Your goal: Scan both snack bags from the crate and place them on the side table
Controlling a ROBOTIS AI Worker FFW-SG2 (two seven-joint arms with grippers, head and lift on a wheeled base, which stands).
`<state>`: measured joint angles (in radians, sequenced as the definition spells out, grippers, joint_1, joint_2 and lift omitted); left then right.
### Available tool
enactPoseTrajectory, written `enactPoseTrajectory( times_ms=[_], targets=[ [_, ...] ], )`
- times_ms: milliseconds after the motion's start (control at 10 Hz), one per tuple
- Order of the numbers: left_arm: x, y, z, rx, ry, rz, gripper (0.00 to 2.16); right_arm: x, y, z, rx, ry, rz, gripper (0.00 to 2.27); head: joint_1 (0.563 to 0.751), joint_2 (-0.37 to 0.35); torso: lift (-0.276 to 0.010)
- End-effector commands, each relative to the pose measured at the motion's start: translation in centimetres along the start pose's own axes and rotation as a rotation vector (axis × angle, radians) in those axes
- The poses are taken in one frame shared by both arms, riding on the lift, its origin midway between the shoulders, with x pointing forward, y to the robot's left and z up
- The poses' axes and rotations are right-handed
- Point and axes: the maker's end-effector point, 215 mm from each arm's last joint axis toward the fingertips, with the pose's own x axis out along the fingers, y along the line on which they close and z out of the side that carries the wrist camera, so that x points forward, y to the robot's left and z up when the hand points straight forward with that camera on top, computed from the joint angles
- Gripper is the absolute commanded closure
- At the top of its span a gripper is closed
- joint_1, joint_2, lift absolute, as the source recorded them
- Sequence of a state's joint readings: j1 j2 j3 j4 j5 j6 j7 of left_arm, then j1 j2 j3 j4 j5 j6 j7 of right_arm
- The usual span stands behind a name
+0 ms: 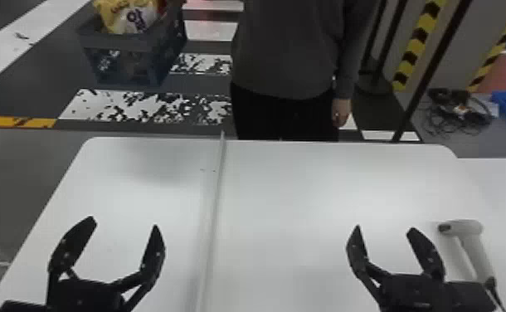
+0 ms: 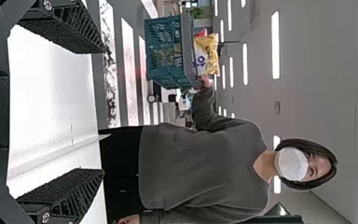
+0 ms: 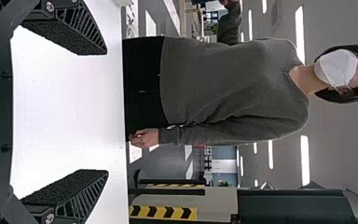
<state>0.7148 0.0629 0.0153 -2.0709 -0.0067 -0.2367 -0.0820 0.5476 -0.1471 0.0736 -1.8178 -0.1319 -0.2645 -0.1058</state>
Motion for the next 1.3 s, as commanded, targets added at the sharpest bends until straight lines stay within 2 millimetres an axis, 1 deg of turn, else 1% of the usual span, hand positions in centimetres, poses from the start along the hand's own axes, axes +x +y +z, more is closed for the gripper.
enactPoseTrajectory(
  times_ms=[0,400,500,1200],
  targets=[
    [0.0,0.0,0.0,0.000,0.000,-0.001,0.09,0.0,0.0,0.0,0.000,0.000,0.000,0.08,0.695,-0.030,-0.095],
    [0.0,0.1,0.1,-0.003,-0.007,0.002,0.09,0.1,0.0,0.1,0.000,-0.002,0.000,0.08,0.695,-0.030,-0.095],
    [-0.1,0.0,0.7,-0.004,-0.034,0.001,0.09,0.1,0.0,0.1,0.000,-0.002,0.000,0.08,0.695,-0.030,-0.095],
    [-0.6,0.3,1.9,-0.005,-0.094,0.024,0.09,0.1,0.3,0.0,0.003,-0.001,0.003,0.08,0.695,-0.024,-0.095]
  ],
)
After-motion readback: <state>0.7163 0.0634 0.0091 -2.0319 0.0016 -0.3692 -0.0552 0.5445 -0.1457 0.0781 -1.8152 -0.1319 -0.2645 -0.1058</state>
